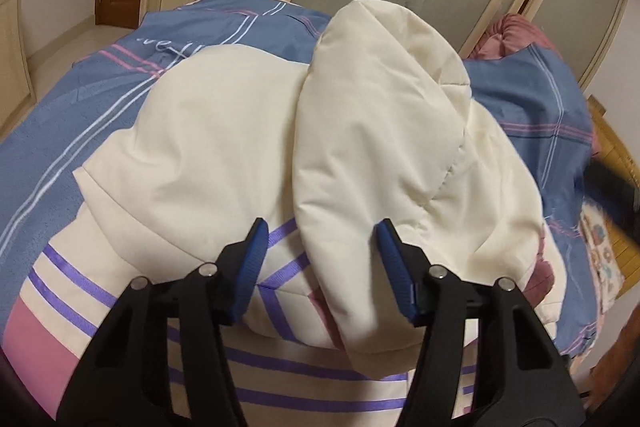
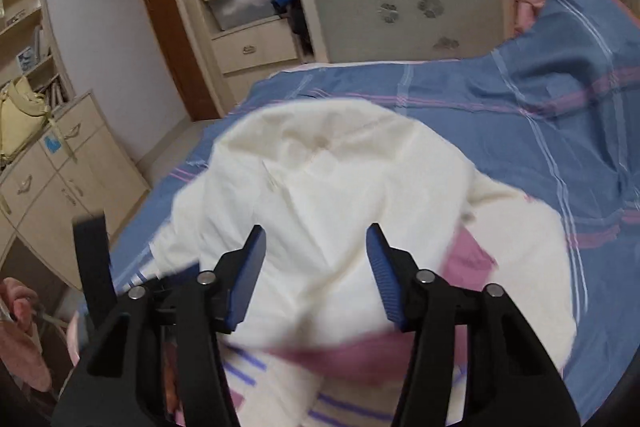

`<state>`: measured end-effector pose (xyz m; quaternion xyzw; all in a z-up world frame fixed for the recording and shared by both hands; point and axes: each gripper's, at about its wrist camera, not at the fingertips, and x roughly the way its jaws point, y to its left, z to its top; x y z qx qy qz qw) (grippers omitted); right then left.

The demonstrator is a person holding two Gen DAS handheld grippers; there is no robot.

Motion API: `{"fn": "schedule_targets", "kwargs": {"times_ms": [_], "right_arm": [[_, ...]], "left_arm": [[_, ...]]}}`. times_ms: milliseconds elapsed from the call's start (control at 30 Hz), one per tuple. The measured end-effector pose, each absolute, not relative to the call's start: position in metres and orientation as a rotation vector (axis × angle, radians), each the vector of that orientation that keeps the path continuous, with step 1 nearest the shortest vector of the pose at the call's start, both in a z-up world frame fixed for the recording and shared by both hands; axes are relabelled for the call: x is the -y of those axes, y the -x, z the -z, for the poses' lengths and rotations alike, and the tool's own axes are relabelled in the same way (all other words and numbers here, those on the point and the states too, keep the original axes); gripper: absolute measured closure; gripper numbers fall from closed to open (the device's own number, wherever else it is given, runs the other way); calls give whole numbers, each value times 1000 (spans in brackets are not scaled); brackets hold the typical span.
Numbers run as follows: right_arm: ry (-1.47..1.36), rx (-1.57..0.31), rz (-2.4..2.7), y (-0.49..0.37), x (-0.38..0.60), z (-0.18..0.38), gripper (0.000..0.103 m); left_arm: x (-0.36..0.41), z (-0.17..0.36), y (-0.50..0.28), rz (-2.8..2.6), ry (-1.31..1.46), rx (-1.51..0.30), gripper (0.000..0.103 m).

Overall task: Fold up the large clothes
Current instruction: 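Fold the hood down onto the jacket with the right tool, release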

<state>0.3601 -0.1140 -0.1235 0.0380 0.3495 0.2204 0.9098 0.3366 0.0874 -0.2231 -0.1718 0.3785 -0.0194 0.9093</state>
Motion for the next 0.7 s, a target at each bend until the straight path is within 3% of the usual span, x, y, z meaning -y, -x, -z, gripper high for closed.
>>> {"fn": "schedule_targets", "kwargs": {"times_ms": [167,400,500,700], "right_arm": [[-51,-923,-575,-447,46,143,69],[7,-989,-366,-554,-6,200,74],[8,-973,-358,-552,-4,206,74],[-112,-861,-492,-464,56,151,71]], "left_arm": [[-87,226,-336,31,334,-802,44],[-87,228,-337,11,324,-816,44],[-90,229,-338,19,346,-820,44],[-97,222,-333,43,404,-781,44]]}}
